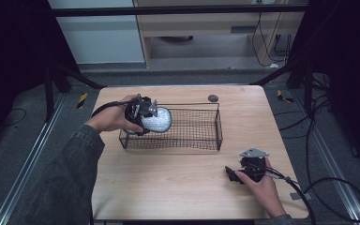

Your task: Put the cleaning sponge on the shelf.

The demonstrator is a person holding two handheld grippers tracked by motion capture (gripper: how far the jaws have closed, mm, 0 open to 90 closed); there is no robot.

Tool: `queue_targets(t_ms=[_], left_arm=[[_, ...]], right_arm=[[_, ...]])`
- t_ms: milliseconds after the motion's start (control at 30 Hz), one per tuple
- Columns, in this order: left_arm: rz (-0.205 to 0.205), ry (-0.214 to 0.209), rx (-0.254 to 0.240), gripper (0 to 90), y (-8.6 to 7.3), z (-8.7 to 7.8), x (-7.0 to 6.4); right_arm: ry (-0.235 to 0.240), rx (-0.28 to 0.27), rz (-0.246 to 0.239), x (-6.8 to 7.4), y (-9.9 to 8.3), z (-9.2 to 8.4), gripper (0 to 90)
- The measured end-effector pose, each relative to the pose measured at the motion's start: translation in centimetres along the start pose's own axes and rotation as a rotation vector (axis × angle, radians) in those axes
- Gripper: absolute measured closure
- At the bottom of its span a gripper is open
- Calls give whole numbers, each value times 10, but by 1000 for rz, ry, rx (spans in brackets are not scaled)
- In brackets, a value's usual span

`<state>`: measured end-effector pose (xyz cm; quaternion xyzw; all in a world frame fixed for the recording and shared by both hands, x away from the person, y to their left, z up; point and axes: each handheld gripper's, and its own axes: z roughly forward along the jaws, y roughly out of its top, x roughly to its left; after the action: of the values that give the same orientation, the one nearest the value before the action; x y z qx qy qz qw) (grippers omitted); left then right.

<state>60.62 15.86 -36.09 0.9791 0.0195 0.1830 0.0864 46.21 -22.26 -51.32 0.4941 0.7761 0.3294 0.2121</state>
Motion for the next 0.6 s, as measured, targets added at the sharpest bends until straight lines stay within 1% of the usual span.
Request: queue_targets(t_ms=[67, 200, 400, 600], left_arm=[[-1, -2, -5, 143, -1, 2, 0], [5, -7, 2, 142, -2, 5, 1], [-5, -10, -6, 141, -5, 7, 6], [-22, -27, -1, 136, -8, 12, 9]], right_arm=[[0, 0, 0, 0, 0, 0, 4], [1, 0, -1, 0, 0, 0, 4], [0, 0, 0, 0, 0, 0, 4], [0, -1, 0, 0, 0, 0, 4]])
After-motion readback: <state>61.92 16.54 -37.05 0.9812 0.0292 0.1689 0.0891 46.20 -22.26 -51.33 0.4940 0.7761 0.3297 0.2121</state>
